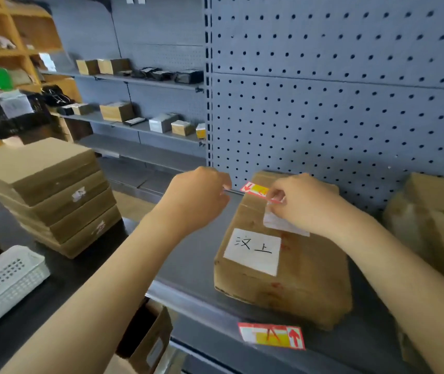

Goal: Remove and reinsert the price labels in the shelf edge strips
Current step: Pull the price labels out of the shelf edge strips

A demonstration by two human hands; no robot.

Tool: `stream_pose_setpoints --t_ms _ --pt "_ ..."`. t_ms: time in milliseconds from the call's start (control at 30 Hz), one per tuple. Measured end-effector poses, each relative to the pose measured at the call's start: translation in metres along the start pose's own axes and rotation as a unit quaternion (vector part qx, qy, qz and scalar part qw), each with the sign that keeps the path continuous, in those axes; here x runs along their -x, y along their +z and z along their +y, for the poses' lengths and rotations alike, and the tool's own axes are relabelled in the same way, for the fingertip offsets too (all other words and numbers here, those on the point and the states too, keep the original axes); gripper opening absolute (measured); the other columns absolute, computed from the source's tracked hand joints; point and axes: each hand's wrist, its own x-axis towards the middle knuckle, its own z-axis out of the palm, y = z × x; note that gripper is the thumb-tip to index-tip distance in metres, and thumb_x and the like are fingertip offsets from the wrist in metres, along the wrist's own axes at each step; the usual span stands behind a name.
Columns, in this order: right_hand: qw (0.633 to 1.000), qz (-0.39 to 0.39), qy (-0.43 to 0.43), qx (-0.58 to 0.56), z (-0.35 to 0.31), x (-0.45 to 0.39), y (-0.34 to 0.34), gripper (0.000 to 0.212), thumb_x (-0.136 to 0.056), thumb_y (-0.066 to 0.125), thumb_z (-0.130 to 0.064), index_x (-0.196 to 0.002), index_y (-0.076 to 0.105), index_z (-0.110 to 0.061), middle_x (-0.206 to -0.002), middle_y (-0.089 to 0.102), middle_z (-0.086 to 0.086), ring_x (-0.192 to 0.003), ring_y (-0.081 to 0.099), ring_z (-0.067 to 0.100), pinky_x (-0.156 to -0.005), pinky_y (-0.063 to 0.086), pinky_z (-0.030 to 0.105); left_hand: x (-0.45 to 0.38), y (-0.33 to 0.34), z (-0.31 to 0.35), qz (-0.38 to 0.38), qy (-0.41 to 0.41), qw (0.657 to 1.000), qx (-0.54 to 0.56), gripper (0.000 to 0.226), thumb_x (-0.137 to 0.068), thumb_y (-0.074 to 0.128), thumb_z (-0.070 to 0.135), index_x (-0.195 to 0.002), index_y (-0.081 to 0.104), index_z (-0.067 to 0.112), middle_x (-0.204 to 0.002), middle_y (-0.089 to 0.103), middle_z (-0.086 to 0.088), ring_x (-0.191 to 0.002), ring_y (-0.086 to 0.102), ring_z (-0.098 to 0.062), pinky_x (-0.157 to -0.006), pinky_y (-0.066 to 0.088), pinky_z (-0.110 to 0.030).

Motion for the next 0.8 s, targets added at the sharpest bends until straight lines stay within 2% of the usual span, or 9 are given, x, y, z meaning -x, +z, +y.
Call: stream_pose_setpoints --t_ms 133,167,233,300,433,533,667,800 --pt "0.998 0.030 0.047 0.006 -0.004 -0.026 0.009 0.021 -0.090 0.061 -0.030 -0.107 0.066 -0.019 -0.111 0.062 0.002 -0.095 0.061 0.021 -0.063 0.042 0.026 -0.033 0.005 -0.022 0.001 0.054 0.998 0.016 0.024 -0.091 0.050 0.024 -0.111 0.063 0.027 -0.111 0.066 0.002 -0.098 0.061 -0.021 -0.079 0.046 -0.029" --pt "0.998 0.033 0.055 0.018 -0.007 -0.031 0.010 0.020 -0.090 0.060 -0.030 -0.105 0.066 -0.018 -0.110 0.062 0.002 -0.095 0.060 0.021 -0.063 0.044 0.027 -0.039 0.006 -0.026 -0.002 0.067 0.998 0.018 0.024 -0.091 0.050 0.024 -0.111 0.063 0.027 -0.111 0.066 0.002 -0.098 0.061 -0.021 -0.078 0.045 -0.027" --pt "0.997 0.032 0.057 0.034 -0.010 -0.040 0.015 0.020 -0.091 0.059 -0.030 -0.102 0.066 -0.016 -0.108 0.061 0.003 -0.093 0.060 0.023 -0.072 0.052 0.036 -0.050 0.009 -0.033 -0.012 0.095 0.995 0.027 0.025 -0.091 0.051 0.024 -0.113 0.063 0.026 -0.112 0.066 0.001 -0.098 0.062 -0.021 -0.078 0.046 -0.027" --pt "0.996 0.029 0.059 0.054 -0.014 -0.045 0.021 0.021 -0.092 0.056 -0.030 -0.102 0.066 -0.015 -0.105 0.061 0.004 -0.089 0.061 0.024 -0.076 0.054 0.042 -0.058 0.012 -0.037 -0.022 0.118 0.992 0.034 0.025 -0.091 0.051 0.025 -0.114 0.062 0.025 -0.112 0.066 0.001 -0.098 0.062 -0.020 -0.080 0.049 -0.030" --pt "0.990 0.041 0.062 0.120 -0.015 -0.050 0.029 0.020 -0.093 0.054 -0.026 -0.101 0.066 -0.013 -0.101 0.063 0.007 -0.083 0.062 0.024 -0.068 0.053 0.036 -0.069 0.021 -0.041 -0.035 0.139 0.988 0.048 0.025 -0.092 0.051 0.028 -0.115 0.062 0.027 -0.110 0.065 0.003 -0.095 0.063 -0.019 -0.084 0.052 -0.033" --pt "0.977 0.033 0.048 0.203 -0.020 -0.052 0.033 0.012 -0.089 0.054 -0.016 -0.091 0.065 -0.013 -0.091 0.065 0.007 -0.076 0.061 0.024 -0.057 0.045 0.032 -0.073 0.025 -0.042 -0.037 0.148 0.987 0.056 0.023 -0.092 0.052 0.028 -0.112 0.063 0.027 -0.108 0.066 0.005 -0.094 0.063 -0.016 -0.083 0.053 -0.034" --pt "0.973 0.032 0.059 0.220 -0.026 -0.051 0.033 0.015 -0.090 0.045 -0.007 -0.079 0.055 -0.010 -0.087 0.064 0.010 -0.065 0.051 0.024 -0.043 0.025 0.027 -0.073 0.027 -0.039 -0.031 0.166 0.984 0.047 0.023 -0.092 0.051 0.030 -0.112 0.062 0.028 -0.107 0.067 0.005 -0.094 0.063 -0.016 -0.079 0.051 -0.032" --pt "0.973 0.124 0.051 0.187 -0.025 -0.037 0.025 0.012 -0.089 0.048 -0.006 -0.090 0.060 -0.007 -0.094 0.057 0.008 -0.088 0.054 0.026 -0.060 0.033 0.030 -0.070 0.021 -0.034 -0.017 0.185 0.981 0.059 0.022 -0.092 0.052 0.033 -0.110 0.063 0.028 -0.103 0.067 0.007 -0.091 0.063 -0.015 -0.078 0.053 -0.033"
